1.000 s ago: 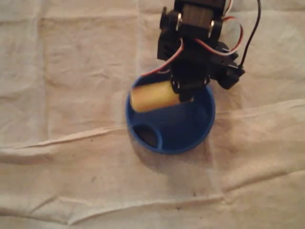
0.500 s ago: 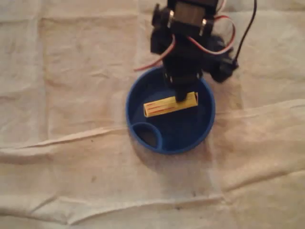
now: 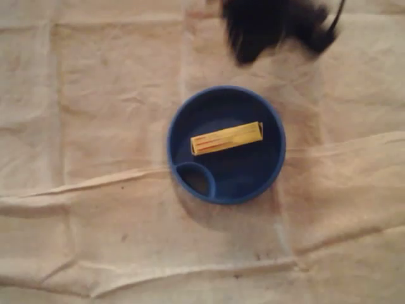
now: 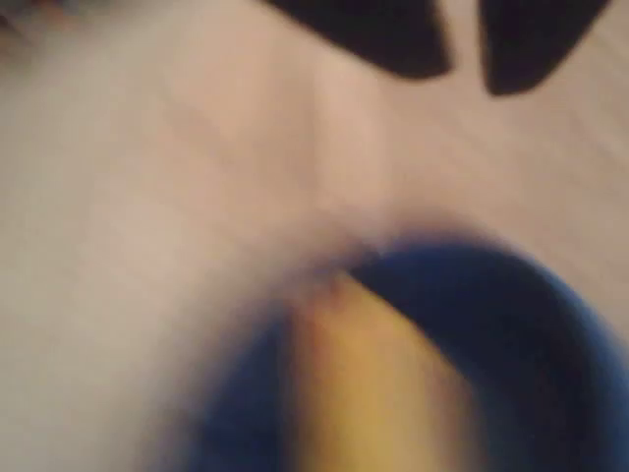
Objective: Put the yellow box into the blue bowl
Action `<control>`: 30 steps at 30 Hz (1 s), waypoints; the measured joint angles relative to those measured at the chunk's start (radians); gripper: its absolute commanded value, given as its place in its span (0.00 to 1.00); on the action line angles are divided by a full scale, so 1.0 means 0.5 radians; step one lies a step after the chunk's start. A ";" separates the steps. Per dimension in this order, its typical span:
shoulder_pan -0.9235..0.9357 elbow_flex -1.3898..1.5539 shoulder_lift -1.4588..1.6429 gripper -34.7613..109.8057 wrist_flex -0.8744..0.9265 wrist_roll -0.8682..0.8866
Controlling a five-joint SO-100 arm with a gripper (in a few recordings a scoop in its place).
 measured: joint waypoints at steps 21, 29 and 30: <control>0.003 1.740 2.405 0.24 0.000 0.101; -0.163 1.875 2.608 0.24 0.000 0.433; -0.221 1.875 2.608 0.24 0.000 0.472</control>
